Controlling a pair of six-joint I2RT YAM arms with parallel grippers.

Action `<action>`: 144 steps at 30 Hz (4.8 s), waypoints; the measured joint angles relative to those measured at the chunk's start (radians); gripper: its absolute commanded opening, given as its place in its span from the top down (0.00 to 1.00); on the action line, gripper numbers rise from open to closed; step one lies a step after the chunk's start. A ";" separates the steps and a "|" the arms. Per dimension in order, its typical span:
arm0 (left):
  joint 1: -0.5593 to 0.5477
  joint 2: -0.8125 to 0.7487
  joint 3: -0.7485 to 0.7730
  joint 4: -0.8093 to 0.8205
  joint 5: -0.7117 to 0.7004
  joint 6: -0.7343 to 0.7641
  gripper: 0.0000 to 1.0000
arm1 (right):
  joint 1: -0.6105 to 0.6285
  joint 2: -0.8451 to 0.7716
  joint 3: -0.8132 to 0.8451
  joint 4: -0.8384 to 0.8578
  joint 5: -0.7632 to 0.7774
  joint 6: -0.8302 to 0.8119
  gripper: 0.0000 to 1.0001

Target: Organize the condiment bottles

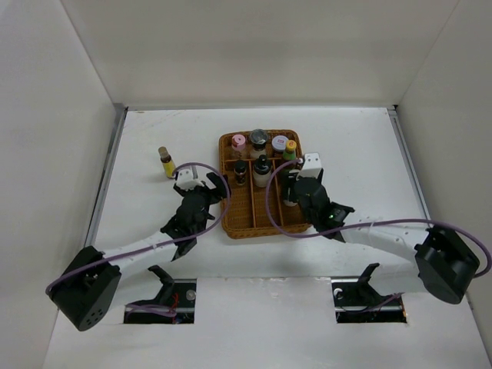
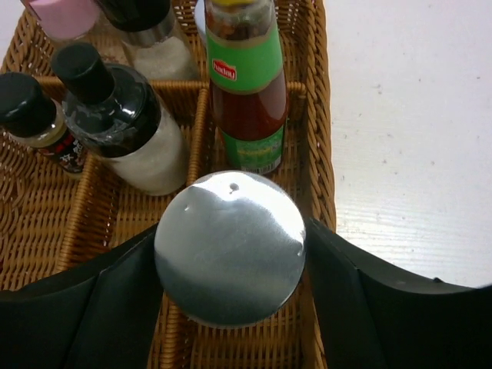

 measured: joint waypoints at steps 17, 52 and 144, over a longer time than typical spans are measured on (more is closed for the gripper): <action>0.284 -0.060 0.351 -0.553 -0.154 -0.044 0.12 | 0.010 -0.363 -0.109 0.051 -0.005 0.021 0.25; 0.435 0.148 0.553 -0.727 -0.037 0.003 0.88 | 0.034 -0.424 -0.179 0.083 -0.017 0.063 0.20; 0.316 -0.148 0.216 -0.743 -0.017 -0.161 0.00 | -0.032 -0.472 -0.272 0.186 0.094 0.100 0.00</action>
